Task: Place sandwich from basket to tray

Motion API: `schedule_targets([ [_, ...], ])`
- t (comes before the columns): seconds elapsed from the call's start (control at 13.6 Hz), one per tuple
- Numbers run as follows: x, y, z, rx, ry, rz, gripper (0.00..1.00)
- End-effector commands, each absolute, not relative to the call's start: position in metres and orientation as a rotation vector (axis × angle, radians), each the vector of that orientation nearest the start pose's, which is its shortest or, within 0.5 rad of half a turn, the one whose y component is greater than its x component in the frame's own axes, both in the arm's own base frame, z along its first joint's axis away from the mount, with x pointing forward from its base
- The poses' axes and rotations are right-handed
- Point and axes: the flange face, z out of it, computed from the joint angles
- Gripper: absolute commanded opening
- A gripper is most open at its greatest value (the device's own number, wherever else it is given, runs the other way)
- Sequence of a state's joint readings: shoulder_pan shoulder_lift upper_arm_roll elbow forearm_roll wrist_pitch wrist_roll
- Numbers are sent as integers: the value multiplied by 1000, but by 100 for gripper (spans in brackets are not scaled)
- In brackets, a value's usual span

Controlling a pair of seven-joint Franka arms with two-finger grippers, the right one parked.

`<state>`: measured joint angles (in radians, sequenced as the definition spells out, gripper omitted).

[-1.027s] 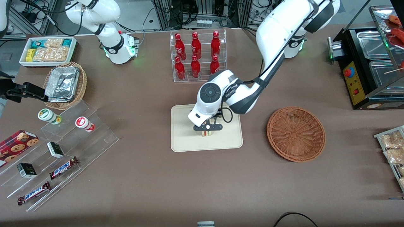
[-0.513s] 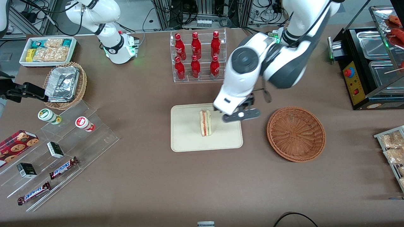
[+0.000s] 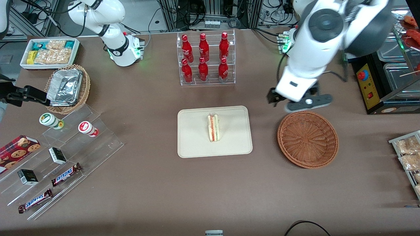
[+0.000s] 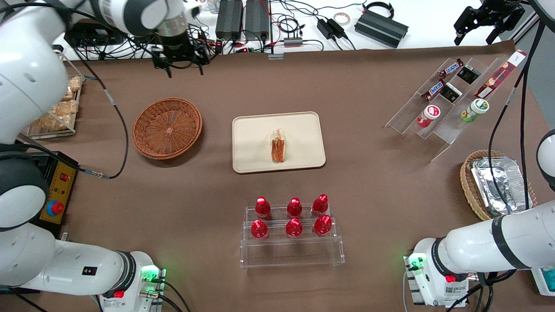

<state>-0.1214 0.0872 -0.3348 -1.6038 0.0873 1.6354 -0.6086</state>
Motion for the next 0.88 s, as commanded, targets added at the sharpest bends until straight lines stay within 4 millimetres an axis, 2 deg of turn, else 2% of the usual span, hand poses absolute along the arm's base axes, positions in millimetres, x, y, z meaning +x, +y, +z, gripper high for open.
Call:
schedule_targets([
  [0.0,520,-186,595,-3085,-129,63,100],
  [0.15,523,-146,609,-3082,-60,98,100],
  [0.29,523,-125,621,-3079,1,135,100],
  [0.44,528,-92,628,-3085,-2,143,100],
  [0.59,527,-68,643,-3090,-11,146,100],
  [0.81,528,-57,646,-3078,7,159,100],
])
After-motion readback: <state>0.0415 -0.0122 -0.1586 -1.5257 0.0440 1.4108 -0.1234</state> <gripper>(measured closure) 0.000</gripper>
